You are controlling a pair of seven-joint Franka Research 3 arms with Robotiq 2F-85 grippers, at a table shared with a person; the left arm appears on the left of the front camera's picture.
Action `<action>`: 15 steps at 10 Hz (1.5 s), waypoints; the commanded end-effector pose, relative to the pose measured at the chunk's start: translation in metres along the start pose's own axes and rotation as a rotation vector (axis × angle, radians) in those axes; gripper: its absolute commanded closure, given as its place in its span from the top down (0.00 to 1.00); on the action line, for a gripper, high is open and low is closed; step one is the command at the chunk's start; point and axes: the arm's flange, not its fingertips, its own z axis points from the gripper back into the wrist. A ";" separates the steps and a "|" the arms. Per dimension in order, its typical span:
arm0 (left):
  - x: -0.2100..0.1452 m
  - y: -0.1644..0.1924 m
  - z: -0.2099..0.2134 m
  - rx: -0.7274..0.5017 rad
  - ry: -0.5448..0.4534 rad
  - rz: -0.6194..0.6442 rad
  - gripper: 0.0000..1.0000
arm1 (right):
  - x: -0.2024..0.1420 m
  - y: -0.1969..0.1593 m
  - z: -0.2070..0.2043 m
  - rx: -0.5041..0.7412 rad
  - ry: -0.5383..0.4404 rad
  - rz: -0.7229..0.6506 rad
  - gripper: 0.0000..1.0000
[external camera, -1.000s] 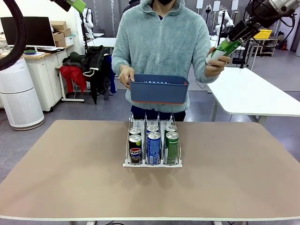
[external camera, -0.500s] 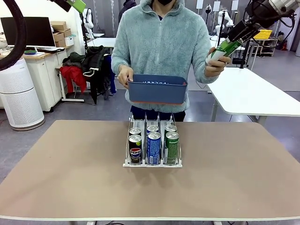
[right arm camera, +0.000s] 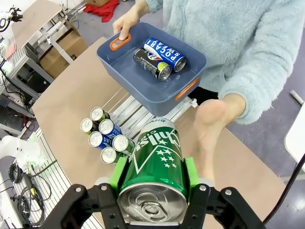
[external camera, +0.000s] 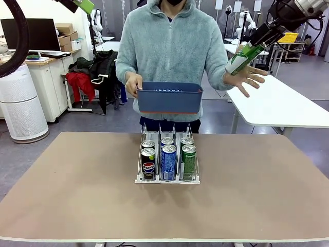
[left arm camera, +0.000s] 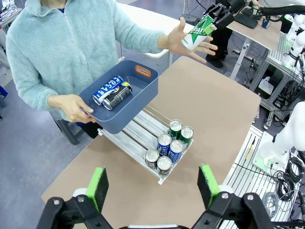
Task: Fill the beverage cans into the dispenser.
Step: Place the picked Sprite in the line of the Automatic Can Dispenser with the same cans.
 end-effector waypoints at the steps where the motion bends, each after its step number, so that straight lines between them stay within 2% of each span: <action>1: -0.001 0.000 0.000 -0.001 0.000 0.001 1.00 | 0.000 0.000 0.002 -0.004 -0.002 0.002 0.00; 8: -0.001 0.000 0.000 -0.001 0.000 0.001 1.00 | 0.000 0.000 0.002 -0.004 -0.002 0.002 0.00; 9: -0.001 0.000 0.000 -0.001 0.000 0.001 1.00 | 0.000 0.000 0.000 0.000 0.000 0.000 0.58; 11: -0.001 0.000 0.000 -0.001 0.000 0.001 1.00 | -0.006 0.035 -0.004 -0.043 -0.012 -0.048 0.58; 13: -0.001 0.000 0.000 -0.001 0.000 0.001 1.00 | -0.023 0.069 -0.009 -0.170 0.004 -0.143 0.58; 15: -0.001 0.000 0.000 -0.001 0.000 0.001 1.00 | -0.052 0.092 -0.018 -0.110 0.052 -0.048 0.58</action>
